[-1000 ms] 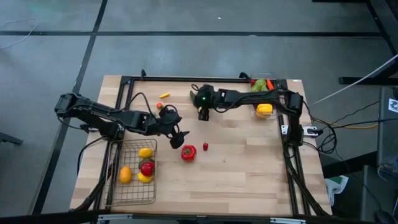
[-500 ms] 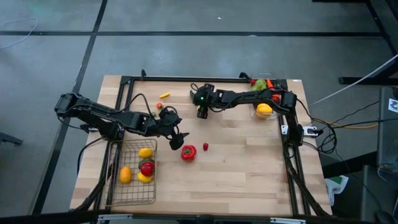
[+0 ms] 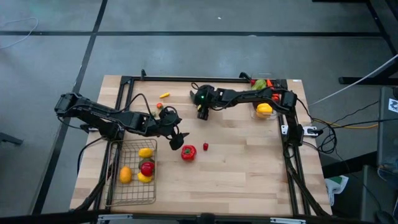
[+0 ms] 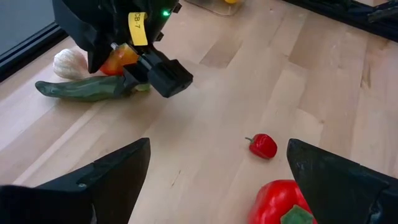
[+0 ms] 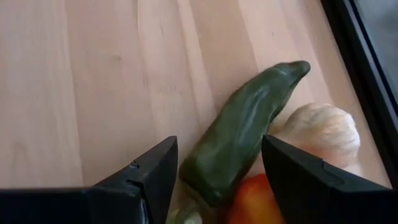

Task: Sort produce into baskets
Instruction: Put the green chili pepper into the transparent bin

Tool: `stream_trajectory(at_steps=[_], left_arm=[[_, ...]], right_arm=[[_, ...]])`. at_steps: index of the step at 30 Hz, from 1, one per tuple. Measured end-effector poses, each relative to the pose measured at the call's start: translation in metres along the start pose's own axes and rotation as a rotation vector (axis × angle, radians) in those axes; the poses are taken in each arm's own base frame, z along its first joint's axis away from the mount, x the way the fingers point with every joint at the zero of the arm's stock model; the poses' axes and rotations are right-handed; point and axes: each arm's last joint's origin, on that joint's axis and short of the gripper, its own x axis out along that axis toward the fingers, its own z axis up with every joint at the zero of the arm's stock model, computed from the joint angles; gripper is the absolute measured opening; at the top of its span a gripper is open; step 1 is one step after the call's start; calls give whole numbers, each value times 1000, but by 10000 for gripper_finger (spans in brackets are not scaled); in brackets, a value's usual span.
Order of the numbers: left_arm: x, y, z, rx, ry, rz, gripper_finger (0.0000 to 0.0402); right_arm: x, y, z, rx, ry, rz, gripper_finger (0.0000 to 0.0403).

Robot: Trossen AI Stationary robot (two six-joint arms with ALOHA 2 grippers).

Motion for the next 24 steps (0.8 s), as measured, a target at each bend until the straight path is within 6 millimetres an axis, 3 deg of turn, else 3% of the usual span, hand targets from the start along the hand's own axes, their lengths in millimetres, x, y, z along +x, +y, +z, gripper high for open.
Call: stream_trajectory(at_steps=[8, 15, 24], left_arm=[[-1, -2, -1, 5, 1, -6, 375], [-4, -7, -4, 20, 3, -26, 375], [-6, -11, -6, 33, 5, -43, 375]], right_arm=[[1, -7, -4, 18, 25, 1, 232], [5, -3, -6, 15, 23, 63, 232], [7, 2, -7, -8, 46, 18, 232]])
